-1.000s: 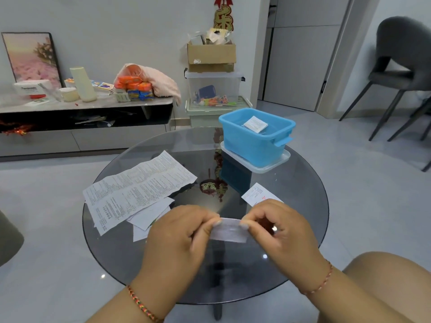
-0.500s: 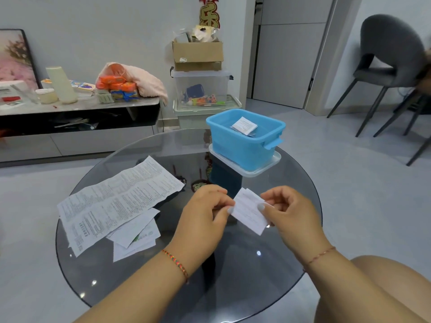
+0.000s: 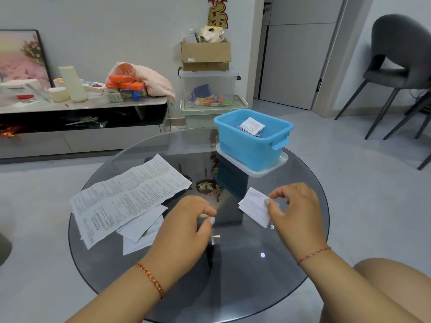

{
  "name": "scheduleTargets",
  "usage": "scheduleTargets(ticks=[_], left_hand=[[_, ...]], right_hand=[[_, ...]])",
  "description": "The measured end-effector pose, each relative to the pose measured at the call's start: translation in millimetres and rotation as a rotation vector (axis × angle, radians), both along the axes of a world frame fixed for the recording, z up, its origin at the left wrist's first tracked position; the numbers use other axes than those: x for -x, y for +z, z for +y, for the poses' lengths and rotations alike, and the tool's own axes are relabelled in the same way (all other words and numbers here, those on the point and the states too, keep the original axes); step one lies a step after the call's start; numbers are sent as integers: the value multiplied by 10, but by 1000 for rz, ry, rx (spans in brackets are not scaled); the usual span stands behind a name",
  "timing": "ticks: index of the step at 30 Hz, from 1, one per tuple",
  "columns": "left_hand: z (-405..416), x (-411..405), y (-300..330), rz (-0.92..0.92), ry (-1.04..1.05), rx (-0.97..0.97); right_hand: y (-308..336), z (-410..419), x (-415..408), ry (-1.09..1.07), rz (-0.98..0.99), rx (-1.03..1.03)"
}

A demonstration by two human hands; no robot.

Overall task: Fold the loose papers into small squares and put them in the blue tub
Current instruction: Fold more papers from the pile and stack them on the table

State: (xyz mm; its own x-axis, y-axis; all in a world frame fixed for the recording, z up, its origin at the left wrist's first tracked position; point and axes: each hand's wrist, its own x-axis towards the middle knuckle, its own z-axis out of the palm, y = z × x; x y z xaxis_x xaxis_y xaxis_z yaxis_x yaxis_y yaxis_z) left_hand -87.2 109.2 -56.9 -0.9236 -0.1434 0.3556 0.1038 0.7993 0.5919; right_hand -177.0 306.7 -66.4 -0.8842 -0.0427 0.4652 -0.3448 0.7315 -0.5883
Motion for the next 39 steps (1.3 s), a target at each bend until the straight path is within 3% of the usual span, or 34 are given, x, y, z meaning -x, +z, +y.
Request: scheduleTargets(ticks=[9, 13, 18, 22, 29, 34, 39], left_hand=[[-730, -541, -39, -108, 500, 240], [-862, -573, -175, -131, 506, 151], [-1010, -453, -175, 37, 607, 196], [-1220, -398, -215, -134, 638, 97], [-1255, -356, -199, -159, 573, 554], [-1290, -395, -253, -159, 573, 644], [-1339, -403, -265, -35, 582, 649]], right_hand=[[100, -206, -362, 210, 214, 101], [28, -352, -480, 333, 195, 47], [-25, -479, -531, 409, 199, 7], [-67, -526, -549, 453, 180, -21], [-145, -519, -508, 453, 79, -135], [-109, -438, -439, 380, 24, -489], [-61, -305, -274, 388, -139, -302]])
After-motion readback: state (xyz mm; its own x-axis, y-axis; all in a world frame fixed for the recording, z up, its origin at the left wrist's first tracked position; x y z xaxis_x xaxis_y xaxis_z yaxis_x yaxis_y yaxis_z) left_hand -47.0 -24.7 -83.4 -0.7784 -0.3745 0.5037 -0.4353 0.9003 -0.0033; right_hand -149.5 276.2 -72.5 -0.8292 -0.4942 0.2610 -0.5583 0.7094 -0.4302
